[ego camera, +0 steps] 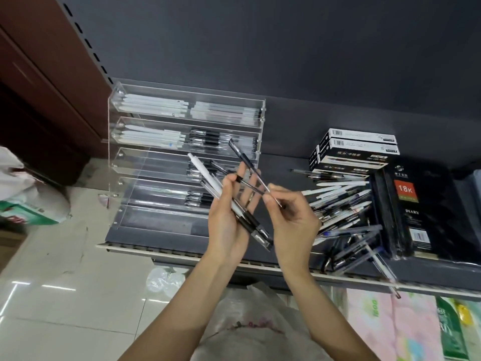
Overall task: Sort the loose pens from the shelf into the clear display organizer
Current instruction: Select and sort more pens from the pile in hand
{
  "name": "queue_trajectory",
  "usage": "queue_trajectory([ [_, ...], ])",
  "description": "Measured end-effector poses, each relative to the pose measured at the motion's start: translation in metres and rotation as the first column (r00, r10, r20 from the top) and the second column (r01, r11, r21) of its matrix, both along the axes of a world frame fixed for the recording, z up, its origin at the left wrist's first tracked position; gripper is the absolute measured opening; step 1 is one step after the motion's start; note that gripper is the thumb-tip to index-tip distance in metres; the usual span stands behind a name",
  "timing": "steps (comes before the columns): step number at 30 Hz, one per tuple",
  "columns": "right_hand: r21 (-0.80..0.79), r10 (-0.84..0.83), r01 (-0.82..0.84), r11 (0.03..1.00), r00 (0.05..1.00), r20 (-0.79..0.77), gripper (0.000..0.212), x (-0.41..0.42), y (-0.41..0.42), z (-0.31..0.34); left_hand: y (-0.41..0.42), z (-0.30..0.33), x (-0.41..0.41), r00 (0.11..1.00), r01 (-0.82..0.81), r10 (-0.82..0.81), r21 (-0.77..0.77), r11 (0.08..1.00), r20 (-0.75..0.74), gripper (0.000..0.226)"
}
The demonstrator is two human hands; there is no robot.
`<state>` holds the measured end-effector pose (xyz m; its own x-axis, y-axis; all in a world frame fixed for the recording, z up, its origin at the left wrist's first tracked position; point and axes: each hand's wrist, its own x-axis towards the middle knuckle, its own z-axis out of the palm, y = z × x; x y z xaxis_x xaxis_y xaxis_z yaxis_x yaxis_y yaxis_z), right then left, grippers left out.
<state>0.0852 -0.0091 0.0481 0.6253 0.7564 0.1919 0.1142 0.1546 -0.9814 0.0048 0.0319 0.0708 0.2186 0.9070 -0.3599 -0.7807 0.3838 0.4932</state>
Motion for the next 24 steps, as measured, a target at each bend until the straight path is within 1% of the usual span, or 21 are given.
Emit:
queue_trajectory([
  [4, -0.009, -0.001, 0.001, 1.000, 0.999, -0.039, 0.023, -0.008, -0.002, -0.003, 0.001, -0.007, -0.004, 1.000, 0.001, -0.002, -0.046, 0.999, -0.018, 0.042],
  [7, -0.005, 0.039, -0.039, 0.999, 0.999, 0.028, 0.023, -0.010, -0.002, -0.003, 0.001, -0.012, -0.007, 0.999, -0.019, 0.020, -0.030, 0.999, 0.029, 0.052],
  [11, -0.050, 0.147, -0.141, 0.989, 0.979, 0.144, 0.011, -0.011, -0.004, -0.004, 0.003, -0.015, -0.010, 1.000, 0.023, -0.023, -0.005, 1.000, 0.012, 0.035],
  [13, -0.103, 0.196, -0.183, 0.978, 0.972, 0.130, 0.008, -0.011, -0.006, -0.004, 0.005, -0.016, -0.013, 0.999, 0.046, -0.046, 0.026, 0.999, -0.013, 0.031],
  [15, -0.144, 0.214, -0.200, 0.969, 0.973, 0.092, 0.007, -0.011, -0.008, -0.002, 0.007, -0.015, -0.016, 0.997, 0.068, -0.066, 0.040, 0.997, -0.046, 0.028],
  [17, -0.179, 0.235, -0.216, 0.960, 0.968, 0.089, 0.008, -0.012, -0.010, 0.001, 0.007, -0.013, -0.017, 0.996, 0.069, -0.066, 0.059, 0.996, -0.056, 0.026],
  [19, -0.262, 0.314, -0.295, 0.919, 0.949, 0.033, 0.013, -0.012, -0.014, 0.005, 0.008, -0.010, -0.016, 0.999, 0.025, -0.023, 0.061, 0.998, -0.045, 0.024],
  [21, -0.356, 0.379, -0.403, 0.843, 0.915, -0.138, 0.020, -0.015, -0.018, 0.008, 0.008, -0.008, -0.016, 0.999, -0.040, 0.040, 0.041, 0.998, -0.020, 0.020],
  [22, -0.366, 0.380, -0.443, 0.819, 0.895, -0.234, 0.022, -0.017, -0.020, 0.008, 0.008, -0.007, -0.016, 0.998, -0.069, 0.069, 0.032, 0.997, -0.009, 0.018],
  [23, -0.358, 0.366, -0.457, 0.814, 0.883, -0.295, 0.020, -0.019, -0.022, 0.009, 0.008, -0.006, -0.016, 0.996, -0.094, 0.094, 0.026, 0.995, 0.003, 0.017],
  [24, -0.349, 0.347, -0.448, 0.824, 0.883, -0.315, 0.018, -0.021, -0.024, 0.009, 0.008, -0.006, -0.016, 0.993, -0.121, 0.120, 0.024, 0.992, 0.013, 0.017],
])
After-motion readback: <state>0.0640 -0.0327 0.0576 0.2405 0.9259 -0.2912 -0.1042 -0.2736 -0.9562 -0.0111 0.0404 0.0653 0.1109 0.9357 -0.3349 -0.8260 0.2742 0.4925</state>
